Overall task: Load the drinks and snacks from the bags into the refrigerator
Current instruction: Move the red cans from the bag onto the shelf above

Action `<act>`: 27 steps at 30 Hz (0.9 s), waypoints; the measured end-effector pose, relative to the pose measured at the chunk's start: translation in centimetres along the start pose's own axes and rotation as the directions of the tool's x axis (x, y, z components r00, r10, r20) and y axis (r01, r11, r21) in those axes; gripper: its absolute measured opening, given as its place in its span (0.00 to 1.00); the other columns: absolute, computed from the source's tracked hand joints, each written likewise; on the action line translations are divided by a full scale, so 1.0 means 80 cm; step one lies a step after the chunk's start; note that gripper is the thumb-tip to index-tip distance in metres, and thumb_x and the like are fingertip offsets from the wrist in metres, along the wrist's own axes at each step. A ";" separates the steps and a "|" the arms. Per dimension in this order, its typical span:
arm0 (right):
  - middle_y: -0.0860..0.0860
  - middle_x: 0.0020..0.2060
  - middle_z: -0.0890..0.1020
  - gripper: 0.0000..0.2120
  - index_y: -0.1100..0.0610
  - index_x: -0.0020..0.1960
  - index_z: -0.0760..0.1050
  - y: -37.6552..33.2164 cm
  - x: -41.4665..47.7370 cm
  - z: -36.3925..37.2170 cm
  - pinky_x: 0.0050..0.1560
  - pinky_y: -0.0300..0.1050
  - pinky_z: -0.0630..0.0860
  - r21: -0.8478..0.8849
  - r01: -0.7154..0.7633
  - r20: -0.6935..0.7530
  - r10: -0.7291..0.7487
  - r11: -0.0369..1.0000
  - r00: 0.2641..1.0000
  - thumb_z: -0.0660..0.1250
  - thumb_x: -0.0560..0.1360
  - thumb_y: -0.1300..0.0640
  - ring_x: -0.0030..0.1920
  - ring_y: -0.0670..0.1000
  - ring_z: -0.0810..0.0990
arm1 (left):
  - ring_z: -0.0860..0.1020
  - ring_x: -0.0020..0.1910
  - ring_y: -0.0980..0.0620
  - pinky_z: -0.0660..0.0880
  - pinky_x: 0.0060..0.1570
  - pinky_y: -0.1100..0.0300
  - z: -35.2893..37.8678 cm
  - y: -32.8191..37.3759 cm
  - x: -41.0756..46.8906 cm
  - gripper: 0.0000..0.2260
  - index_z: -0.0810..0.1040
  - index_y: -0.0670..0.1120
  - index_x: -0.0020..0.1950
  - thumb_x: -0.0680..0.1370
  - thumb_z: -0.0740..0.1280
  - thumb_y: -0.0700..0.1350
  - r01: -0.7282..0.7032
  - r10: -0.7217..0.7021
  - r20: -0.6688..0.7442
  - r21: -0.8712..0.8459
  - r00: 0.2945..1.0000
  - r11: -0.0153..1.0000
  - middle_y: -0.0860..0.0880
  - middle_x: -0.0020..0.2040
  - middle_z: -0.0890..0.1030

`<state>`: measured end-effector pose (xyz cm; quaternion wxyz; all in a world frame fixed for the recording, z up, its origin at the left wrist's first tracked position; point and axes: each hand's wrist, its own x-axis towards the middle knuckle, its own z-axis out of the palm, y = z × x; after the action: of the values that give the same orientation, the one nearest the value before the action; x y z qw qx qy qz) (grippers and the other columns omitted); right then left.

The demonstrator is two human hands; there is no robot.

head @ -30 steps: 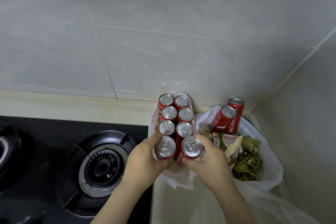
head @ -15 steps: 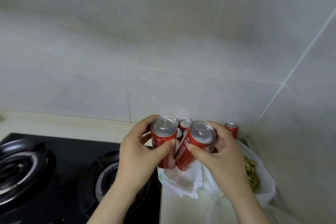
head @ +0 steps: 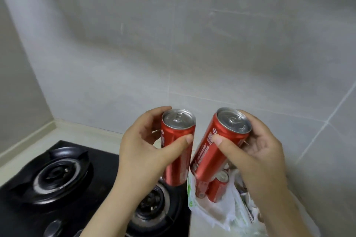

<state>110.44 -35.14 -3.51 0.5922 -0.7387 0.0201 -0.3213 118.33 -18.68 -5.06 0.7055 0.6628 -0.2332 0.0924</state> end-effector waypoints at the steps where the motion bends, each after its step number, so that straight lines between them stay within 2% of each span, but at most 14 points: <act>1: 0.46 0.47 0.85 0.20 0.47 0.53 0.79 -0.004 0.003 0.002 0.52 0.47 0.79 0.012 0.010 0.024 -0.010 1.000 1.000 0.76 0.66 0.64 0.49 0.47 0.83 | 0.82 0.51 0.56 0.77 0.50 0.63 -0.006 0.007 -0.001 0.25 0.79 0.53 0.55 0.59 0.77 0.50 -0.007 0.007 -0.028 0.005 1.000 1.000 0.55 0.50 0.84; 4: 0.45 0.49 0.85 0.21 0.48 0.55 0.79 -0.017 0.011 0.010 0.55 0.51 0.78 0.058 0.040 0.120 -0.047 0.998 0.992 0.77 0.66 0.62 0.51 0.47 0.83 | 0.82 0.50 0.54 0.78 0.52 0.56 -0.020 0.033 -0.010 0.25 0.79 0.51 0.56 0.59 0.78 0.47 -0.036 0.041 -0.126 0.042 0.991 0.998 0.54 0.50 0.84; 7: 0.46 0.49 0.85 0.21 0.49 0.56 0.79 -0.031 0.017 0.018 0.53 0.47 0.78 0.132 0.081 0.244 -0.111 0.988 0.963 0.79 0.64 0.57 0.50 0.47 0.83 | 0.82 0.51 0.53 0.77 0.55 0.50 -0.031 0.061 -0.031 0.26 0.79 0.51 0.55 0.58 0.78 0.50 -0.052 0.076 -0.229 0.107 0.971 0.993 0.53 0.51 0.84; 10: 0.47 0.48 0.85 0.20 0.49 0.55 0.80 -0.041 0.018 0.026 0.48 0.41 0.78 0.230 0.112 0.366 -0.192 0.967 0.910 0.75 0.63 0.55 0.49 0.47 0.83 | 0.83 0.50 0.53 0.77 0.54 0.51 -0.043 0.085 -0.063 0.26 0.80 0.51 0.56 0.58 0.78 0.52 -0.039 0.108 -0.325 0.211 0.939 0.977 0.54 0.50 0.84; 13: 0.45 0.48 0.85 0.20 0.45 0.54 0.80 -0.052 0.009 0.041 0.48 0.35 0.78 0.311 0.114 0.467 -0.256 0.944 0.846 0.76 0.62 0.53 0.49 0.45 0.83 | 0.83 0.48 0.53 0.78 0.49 0.56 -0.058 0.109 -0.104 0.26 0.80 0.52 0.55 0.58 0.77 0.54 -0.006 0.133 -0.422 0.290 0.897 0.957 0.54 0.49 0.85; 16: 0.46 0.47 0.85 0.21 0.44 0.54 0.80 -0.069 -0.011 0.063 0.47 0.39 0.79 0.385 0.094 0.548 -0.309 0.918 0.778 0.75 0.61 0.47 0.48 0.46 0.83 | 0.83 0.48 0.53 0.79 0.46 0.59 -0.076 0.134 -0.143 0.26 0.80 0.53 0.54 0.57 0.77 0.54 0.033 0.164 -0.509 0.356 0.845 0.934 0.54 0.48 0.85; 21: 0.47 0.48 0.84 0.24 0.45 0.55 0.80 -0.105 -0.056 0.107 0.50 0.46 0.79 0.476 0.014 0.670 -0.372 0.880 0.642 0.75 0.60 0.44 0.49 0.48 0.83 | 0.83 0.49 0.51 0.77 0.51 0.54 -0.110 0.180 -0.211 0.26 0.81 0.52 0.54 0.56 0.77 0.52 0.068 0.239 -0.634 0.420 0.735 0.905 0.52 0.49 0.85; 24: 0.45 0.48 0.84 0.26 0.44 0.56 0.79 -0.136 -0.091 0.140 0.45 0.43 0.80 0.508 -0.015 0.720 -0.414 0.861 0.556 0.75 0.59 0.42 0.49 0.46 0.83 | 0.83 0.49 0.51 0.78 0.51 0.52 -0.132 0.211 -0.259 0.26 0.81 0.51 0.54 0.56 0.77 0.52 0.105 0.269 -0.690 0.449 0.672 0.887 0.51 0.48 0.85; 27: 0.47 0.48 0.85 0.23 0.46 0.55 0.80 -0.173 -0.134 0.176 0.46 0.43 0.81 0.550 -0.065 0.752 -0.461 0.832 0.470 0.77 0.60 0.48 0.49 0.47 0.84 | 0.83 0.49 0.50 0.78 0.52 0.49 -0.160 0.246 -0.309 0.26 0.81 0.51 0.54 0.57 0.77 0.52 0.144 0.301 -0.734 0.475 0.609 0.868 0.50 0.49 0.85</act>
<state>104.10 -14.48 2.60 0.6485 -0.6104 -0.4538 0.0300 90.71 0.30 1.21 0.5378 0.6977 0.1027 0.4620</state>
